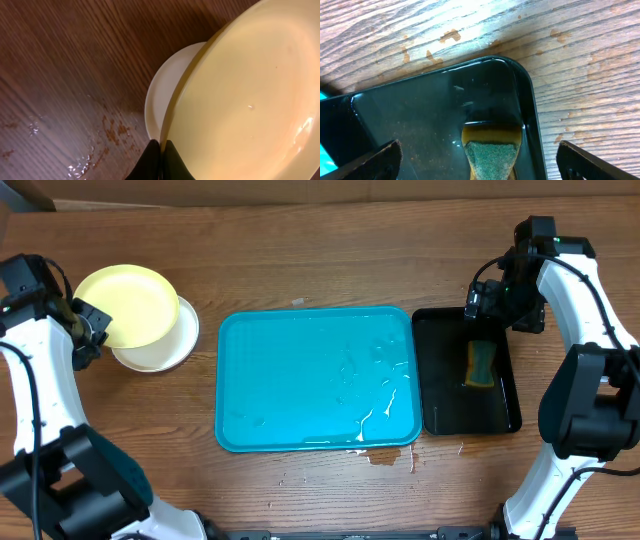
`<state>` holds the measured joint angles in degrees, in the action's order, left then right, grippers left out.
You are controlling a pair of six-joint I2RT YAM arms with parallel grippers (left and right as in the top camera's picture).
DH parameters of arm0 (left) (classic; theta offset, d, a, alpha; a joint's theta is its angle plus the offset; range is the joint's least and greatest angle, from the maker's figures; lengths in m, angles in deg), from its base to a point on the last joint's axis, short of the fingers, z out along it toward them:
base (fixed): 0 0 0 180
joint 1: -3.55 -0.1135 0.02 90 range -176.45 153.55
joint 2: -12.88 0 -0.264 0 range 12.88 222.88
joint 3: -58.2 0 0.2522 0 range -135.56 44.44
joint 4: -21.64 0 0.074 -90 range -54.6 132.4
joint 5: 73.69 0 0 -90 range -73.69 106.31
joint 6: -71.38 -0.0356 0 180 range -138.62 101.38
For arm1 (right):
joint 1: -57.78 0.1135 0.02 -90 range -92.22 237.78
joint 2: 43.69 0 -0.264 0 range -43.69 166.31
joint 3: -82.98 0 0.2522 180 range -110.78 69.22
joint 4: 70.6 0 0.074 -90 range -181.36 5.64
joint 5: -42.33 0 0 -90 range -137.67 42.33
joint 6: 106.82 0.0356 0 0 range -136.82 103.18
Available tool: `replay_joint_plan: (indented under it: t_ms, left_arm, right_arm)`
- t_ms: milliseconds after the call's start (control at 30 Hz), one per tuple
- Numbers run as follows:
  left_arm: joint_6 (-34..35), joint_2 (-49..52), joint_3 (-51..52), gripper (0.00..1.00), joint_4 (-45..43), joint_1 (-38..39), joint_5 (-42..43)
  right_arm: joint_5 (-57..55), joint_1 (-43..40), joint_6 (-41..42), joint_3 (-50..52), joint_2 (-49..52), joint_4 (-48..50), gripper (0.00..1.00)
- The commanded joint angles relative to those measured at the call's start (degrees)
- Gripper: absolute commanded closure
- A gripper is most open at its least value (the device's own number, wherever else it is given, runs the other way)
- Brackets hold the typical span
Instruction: Clean dirty plates on tray and stack at the side
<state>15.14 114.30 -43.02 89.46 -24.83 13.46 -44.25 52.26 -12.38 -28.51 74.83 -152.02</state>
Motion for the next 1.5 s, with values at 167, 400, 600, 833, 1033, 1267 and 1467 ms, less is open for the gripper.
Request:
replay_joint_plan:
  t_ms: [167, 400, 600, 833, 1033, 1267, 1467]
  left_arm:
    - [1.6, 5.7, 0.5, 0.79, -2.3, -0.1, -0.5]
    - [-1.7, 6.4, 0.5, 0.10, -2.3, 0.1, 3.7]
    - [-6.8, 6.4, 0.5, 0.00, -3.5, 0.6, 15.4]
    - [-6.8, 6.4, 0.5, 0.00, -3.3, 1.4, 14.9]
    - [-6.8, 6.4, 0.5, 0.00, -3.4, 1.4, 14.9]
    - [-6.8, 6.4, 0.5, 0.00, -3.4, 1.4, 14.9]
    - [-6.8, 6.4, 0.5, 0.00, -3.4, 1.4, 14.9]
  right_arm:
    - [-0.4, 0.1, 0.0, -1.4, -2.1, 0.2, 0.00]
    - [-0.4, 0.1, 0.0, -1.4, -2.1, 0.2, 0.00]
    - [-0.4, 0.1, 0.0, -1.4, -2.1, 0.2, 0.00]
    - [-0.4, 0.1, 0.0, -1.4, -2.1, 0.2, 0.00]
    - [-0.4, 0.1, 0.0, -1.4, -2.1, 0.2, 0.00]
    - [-0.4, 0.1, 0.0, -1.4, -2.1, 0.2, 0.00]
    - [-0.4, 0.1, 0.0, -1.4, -2.1, 0.2, 0.00]
